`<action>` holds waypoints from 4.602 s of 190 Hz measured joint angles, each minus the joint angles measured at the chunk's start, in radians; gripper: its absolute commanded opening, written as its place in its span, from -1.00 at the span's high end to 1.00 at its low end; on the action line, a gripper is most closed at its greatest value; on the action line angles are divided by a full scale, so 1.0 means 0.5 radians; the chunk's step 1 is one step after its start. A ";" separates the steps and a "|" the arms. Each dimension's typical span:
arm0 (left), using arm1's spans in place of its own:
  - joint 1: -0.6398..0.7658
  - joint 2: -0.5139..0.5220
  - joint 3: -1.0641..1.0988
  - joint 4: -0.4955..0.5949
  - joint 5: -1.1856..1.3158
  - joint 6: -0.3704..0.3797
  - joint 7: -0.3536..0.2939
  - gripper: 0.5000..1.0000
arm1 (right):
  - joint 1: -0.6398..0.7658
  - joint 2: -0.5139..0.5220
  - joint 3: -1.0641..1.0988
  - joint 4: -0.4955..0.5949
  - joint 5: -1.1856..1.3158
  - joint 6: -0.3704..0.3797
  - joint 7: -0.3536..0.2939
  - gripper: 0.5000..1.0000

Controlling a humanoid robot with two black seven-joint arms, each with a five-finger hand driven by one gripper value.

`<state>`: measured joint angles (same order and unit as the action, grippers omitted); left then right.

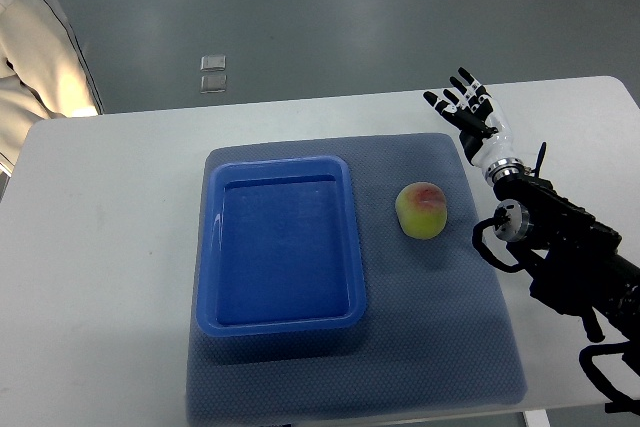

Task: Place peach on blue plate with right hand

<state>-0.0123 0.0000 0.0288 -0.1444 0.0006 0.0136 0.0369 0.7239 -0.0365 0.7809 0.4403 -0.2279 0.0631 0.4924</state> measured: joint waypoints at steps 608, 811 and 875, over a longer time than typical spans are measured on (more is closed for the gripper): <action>0.000 0.000 -0.009 -0.009 -0.001 0.016 0.043 -1.00 | 0.840 -1.069 -1.046 0.905 -2.438 0.618 -0.001 -0.71; 0.000 0.000 -0.007 -0.009 -0.001 0.016 0.043 -1.00 | 0.633 -1.012 -1.301 1.230 -3.066 0.523 -0.028 -0.70; 0.000 0.000 -0.008 -0.009 -0.001 0.016 0.043 -1.00 | 0.573 -0.930 -1.294 1.125 -3.066 0.415 -0.066 -0.70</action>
<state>-0.0122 0.0000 0.0247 -0.1488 0.0000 0.0214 0.0583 1.0106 -0.5013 0.1337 1.0028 -1.7609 0.2708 0.4595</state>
